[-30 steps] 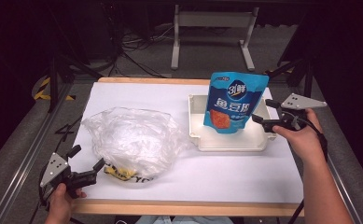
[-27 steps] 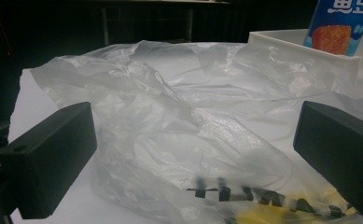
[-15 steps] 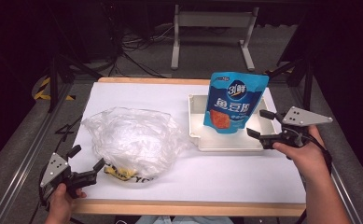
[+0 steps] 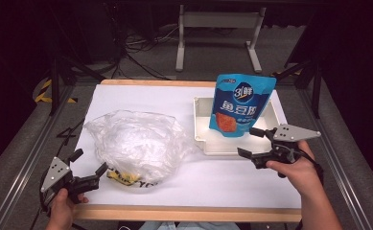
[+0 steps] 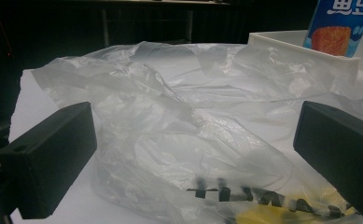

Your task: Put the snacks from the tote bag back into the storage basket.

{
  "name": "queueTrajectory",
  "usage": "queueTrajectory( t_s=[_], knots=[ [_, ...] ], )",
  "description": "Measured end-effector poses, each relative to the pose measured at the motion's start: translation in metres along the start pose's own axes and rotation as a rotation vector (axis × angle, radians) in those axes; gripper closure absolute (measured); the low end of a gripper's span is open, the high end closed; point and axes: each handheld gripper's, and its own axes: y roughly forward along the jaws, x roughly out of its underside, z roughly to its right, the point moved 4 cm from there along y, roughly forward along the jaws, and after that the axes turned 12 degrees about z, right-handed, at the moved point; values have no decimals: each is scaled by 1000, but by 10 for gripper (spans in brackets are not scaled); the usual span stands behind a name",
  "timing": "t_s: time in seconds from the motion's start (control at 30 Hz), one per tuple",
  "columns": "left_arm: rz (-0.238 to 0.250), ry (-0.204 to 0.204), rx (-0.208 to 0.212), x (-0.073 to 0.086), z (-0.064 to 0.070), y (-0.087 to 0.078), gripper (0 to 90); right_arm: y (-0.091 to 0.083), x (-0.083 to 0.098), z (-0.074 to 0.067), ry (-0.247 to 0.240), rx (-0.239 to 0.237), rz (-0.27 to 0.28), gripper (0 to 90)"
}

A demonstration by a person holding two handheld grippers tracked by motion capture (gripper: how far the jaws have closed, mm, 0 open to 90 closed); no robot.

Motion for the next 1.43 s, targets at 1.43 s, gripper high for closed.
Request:
queueTrajectory(
  t_s=[1.43],
  knots=[
    [-34,-3,48,6,0,5,2,42,87,-8,-20,42,23,165]
  ],
)
